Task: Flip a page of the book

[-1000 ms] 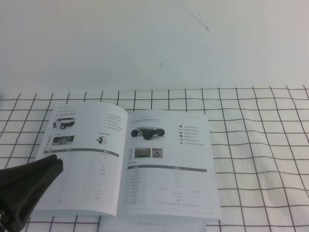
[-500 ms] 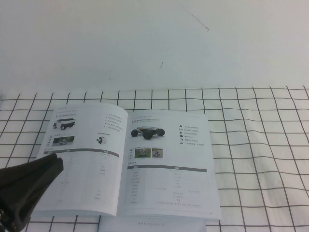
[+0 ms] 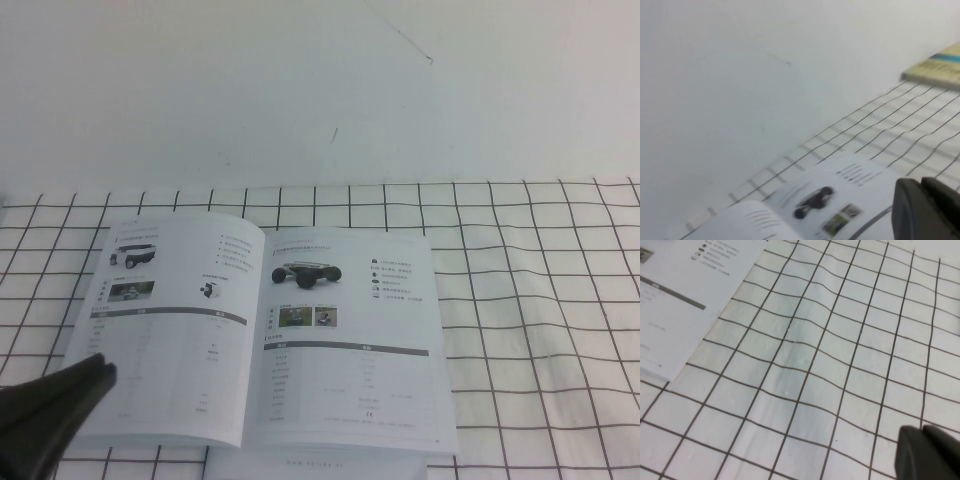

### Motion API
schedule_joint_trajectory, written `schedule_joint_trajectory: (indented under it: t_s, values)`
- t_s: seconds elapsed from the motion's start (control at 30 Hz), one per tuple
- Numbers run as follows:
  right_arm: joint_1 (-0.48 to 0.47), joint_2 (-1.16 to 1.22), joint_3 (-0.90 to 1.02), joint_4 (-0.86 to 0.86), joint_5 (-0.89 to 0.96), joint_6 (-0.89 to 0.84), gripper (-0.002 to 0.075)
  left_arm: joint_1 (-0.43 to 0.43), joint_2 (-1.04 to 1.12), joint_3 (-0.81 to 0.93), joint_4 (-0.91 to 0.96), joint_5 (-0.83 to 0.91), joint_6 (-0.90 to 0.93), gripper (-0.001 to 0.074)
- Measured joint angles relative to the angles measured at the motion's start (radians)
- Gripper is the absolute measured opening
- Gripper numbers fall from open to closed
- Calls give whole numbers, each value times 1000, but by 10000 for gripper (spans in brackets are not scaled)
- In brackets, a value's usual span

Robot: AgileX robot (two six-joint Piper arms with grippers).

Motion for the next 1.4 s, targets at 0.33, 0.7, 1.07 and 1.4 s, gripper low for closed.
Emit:
schedule_joint_trajectory:
  t_s: [0.33,0.7,1.07,1.4]
  values:
    - [0,0,0,2,0,0,0,215,-260,187,642,-18,-658,-2]
    - [0,-1,0,2,1,0,0,325,-394,409,844,32,-1032,-2]
    - [0,-1,0,4,2,0,0,325,-394,408,881,50,-1100,-2]
    - [0,-1,0,4,2,0,0,320,-394,408,885,50,-1095,-2]
